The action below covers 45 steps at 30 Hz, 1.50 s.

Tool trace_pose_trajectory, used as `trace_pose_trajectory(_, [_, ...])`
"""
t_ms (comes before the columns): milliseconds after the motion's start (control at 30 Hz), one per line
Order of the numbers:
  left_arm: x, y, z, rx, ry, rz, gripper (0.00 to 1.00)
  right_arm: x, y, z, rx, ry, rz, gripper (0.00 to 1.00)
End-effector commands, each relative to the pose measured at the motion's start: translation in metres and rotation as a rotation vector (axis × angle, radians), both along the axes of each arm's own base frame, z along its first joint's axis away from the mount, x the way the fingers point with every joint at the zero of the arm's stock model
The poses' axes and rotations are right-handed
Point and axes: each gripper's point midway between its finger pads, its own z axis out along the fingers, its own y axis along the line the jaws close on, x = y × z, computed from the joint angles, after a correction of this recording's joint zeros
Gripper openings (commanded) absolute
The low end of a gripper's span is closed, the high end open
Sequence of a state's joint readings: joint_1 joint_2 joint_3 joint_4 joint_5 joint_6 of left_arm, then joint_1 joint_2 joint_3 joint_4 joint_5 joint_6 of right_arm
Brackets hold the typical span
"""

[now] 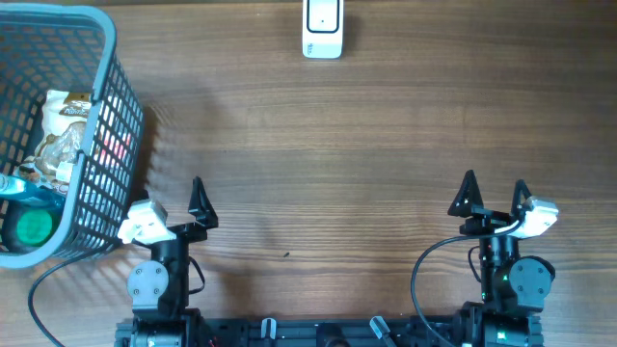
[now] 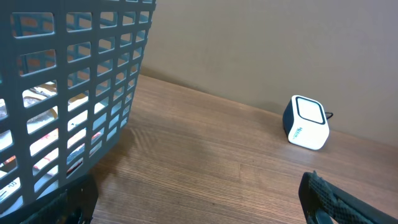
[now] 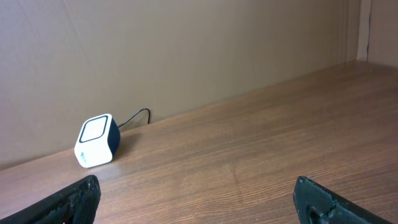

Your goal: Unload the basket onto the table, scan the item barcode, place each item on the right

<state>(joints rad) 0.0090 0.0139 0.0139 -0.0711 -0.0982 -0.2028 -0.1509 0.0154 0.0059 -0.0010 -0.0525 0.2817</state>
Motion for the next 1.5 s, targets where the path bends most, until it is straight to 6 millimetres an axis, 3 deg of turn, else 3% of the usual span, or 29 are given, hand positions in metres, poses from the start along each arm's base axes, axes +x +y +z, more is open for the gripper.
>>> trace_pose_trajectory(0, [0.000,-0.001,-0.003,0.001,0.007,-0.009,1.00,0.000,0.004,0.002,-0.018,-0.008,0.021,1.00])
trace_pose_trajectory(433, [0.001,-0.011,-0.003,-0.004,0.008,-0.067,1.00,0.000,0.004,0.002,-0.018,-0.008,0.021,1.00])
trace_pose_trajectory(567, [0.001,-0.029,0.005,0.046,-0.017,-0.172,1.00,0.000,0.004,0.002,-0.018,-0.008,0.021,1.00])
trace_pose_trajectory(900, [-0.005,-0.031,0.067,0.065,-0.091,-0.184,1.00,0.000,0.004,0.002,-0.018,-0.008,0.021,1.00])
trace_pose_trajectory(1067, [0.001,-0.031,0.085,0.059,-0.036,-0.185,1.00,0.000,0.004,0.002,-0.018,-0.008,0.021,1.00])
trace_pose_trajectory(1267, [0.012,-0.035,0.143,0.046,0.054,-0.212,1.00,0.000,0.004,0.002,-0.018,-0.008,0.021,1.00])
trace_pose_trajectory(1467, [0.015,-0.007,0.191,-0.040,0.211,-0.037,1.00,0.000,0.004,0.002,-0.018,-0.008,0.021,1.00])
